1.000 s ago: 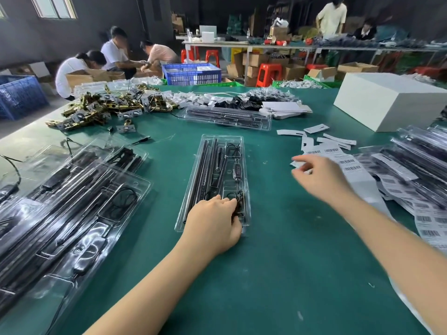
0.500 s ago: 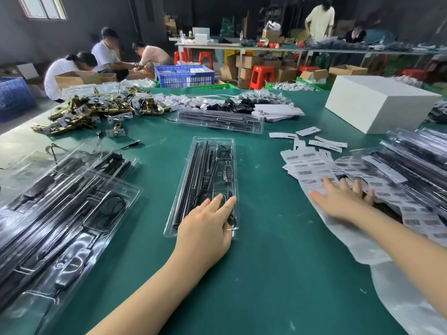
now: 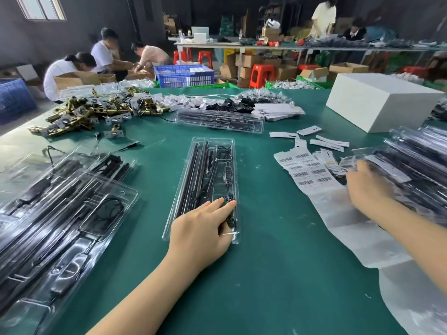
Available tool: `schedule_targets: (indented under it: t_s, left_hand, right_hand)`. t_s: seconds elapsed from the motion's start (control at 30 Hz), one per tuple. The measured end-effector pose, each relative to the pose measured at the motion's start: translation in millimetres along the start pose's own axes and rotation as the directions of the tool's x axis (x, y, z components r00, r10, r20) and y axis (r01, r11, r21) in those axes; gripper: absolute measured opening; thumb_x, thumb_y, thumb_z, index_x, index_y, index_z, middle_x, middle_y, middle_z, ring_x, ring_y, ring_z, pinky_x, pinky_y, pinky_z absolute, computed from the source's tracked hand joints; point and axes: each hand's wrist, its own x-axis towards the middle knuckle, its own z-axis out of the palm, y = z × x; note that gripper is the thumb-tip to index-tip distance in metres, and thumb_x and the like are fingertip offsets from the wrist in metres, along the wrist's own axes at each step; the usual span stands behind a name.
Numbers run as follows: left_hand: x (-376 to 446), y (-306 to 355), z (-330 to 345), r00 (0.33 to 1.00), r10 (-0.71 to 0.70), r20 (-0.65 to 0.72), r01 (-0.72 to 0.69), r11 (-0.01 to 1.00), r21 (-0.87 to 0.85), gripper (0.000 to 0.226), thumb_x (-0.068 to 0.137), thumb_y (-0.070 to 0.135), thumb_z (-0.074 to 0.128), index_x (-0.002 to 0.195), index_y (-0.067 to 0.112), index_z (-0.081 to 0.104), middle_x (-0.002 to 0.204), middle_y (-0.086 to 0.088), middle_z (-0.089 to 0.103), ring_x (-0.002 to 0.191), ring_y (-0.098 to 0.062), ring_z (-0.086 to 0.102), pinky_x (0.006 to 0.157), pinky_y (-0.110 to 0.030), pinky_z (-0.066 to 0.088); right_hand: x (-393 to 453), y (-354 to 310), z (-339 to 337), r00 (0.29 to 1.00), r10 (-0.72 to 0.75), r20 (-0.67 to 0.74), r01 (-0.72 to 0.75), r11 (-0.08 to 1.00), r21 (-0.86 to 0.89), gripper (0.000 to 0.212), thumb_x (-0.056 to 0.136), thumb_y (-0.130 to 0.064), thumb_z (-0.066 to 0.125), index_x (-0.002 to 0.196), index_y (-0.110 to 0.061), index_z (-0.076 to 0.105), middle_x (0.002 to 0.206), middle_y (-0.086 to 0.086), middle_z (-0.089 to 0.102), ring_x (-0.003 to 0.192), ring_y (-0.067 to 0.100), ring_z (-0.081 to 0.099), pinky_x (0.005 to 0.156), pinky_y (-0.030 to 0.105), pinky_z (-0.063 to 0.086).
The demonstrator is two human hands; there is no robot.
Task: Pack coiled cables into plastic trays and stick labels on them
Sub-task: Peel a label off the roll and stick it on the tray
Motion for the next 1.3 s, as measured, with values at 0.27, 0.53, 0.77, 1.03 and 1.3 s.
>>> schedule_targets:
  t_s: [0.27, 0.53, 0.77, 1.03, 1.3]
  left_hand:
    - [0, -2, 4, 1.0, -0.01, -0.021, 0.01, 1.0, -0.018, 0.05, 0.06, 0.022, 0.075, 0.107, 0.036, 0.072, 0.107, 0.016, 0.071, 0.094, -0.009, 0.07, 0.052, -0.02, 0.052]
    - [1, -2, 4, 0.999, 0.003, -0.039, -0.001, 1.0, 0.026, 0.046, 0.063, 0.028, 0.064, 0.107, 0.037, 0.072, 0.107, 0.015, 0.072, 0.093, -0.009, 0.071, 0.051, -0.02, 0.051]
    - [0, 0, 0, 0.999, 0.006, -0.031, -0.006, 1.0, 0.019, 0.051, 0.056, 0.025, 0.08, 0.106, 0.037, 0.073, 0.104, 0.016, 0.072, 0.079, -0.005, 0.071, 0.047, -0.013, 0.043]
    - [1, -4, 3, 0.997, -0.07, 0.033, 0.071, 0.997, -0.015, 0.04, 0.083, 0.034, 0.053, 0.122, 0.025, 0.051, 0.119, 0.015, 0.059, 0.075, -0.021, 0.064, 0.056, -0.026, 0.039]
    - [2, -4, 3, 0.993, -0.105, 0.057, 0.105, 0.995, 0.002, 0.026, 0.085, 0.038, 0.048, 0.105, 0.02, 0.049, 0.092, 0.007, 0.06, 0.075, -0.021, 0.06, 0.058, -0.029, 0.04]
  right_hand:
    - [23, 14, 16, 0.964, -0.207, 0.169, 0.237, 0.955, -0.178, 0.031, 0.095, -0.002, 0.034, 0.124, -0.001, 0.044, 0.154, 0.015, 0.027, 0.085, 0.027, 0.053, 0.072, 0.036, 0.047]
    - [28, 14, 18, 0.955, -0.263, 0.137, 0.286, 0.938, -0.197, 0.044, 0.101, -0.038, 0.038, 0.103, -0.005, 0.066, 0.132, 0.02, 0.042, 0.117, 0.035, 0.05, 0.096, 0.043, 0.045]
    - [16, 8, 4, 0.962, -0.242, 0.124, 0.259, 0.954, -0.153, 0.043, 0.095, -0.04, 0.055, 0.069, -0.007, 0.064, 0.092, 0.017, 0.057, 0.102, 0.033, 0.054, 0.08, 0.035, 0.048]
    - [11, 2, 2, 0.994, 0.099, 0.043, -0.103, 0.744, 0.66, 0.032, 0.072, -0.01, 0.082, 0.1, -0.014, 0.069, 0.105, 0.013, 0.068, 0.092, 0.034, 0.065, 0.08, 0.049, 0.057]
    - [-31, -44, -30, 0.901, 0.101, -0.422, 0.321, 0.501, 0.804, 0.015, 0.094, -0.021, 0.059, 0.109, -0.022, 0.06, 0.098, 0.008, 0.071, 0.079, 0.025, 0.069, 0.07, 0.043, 0.058]
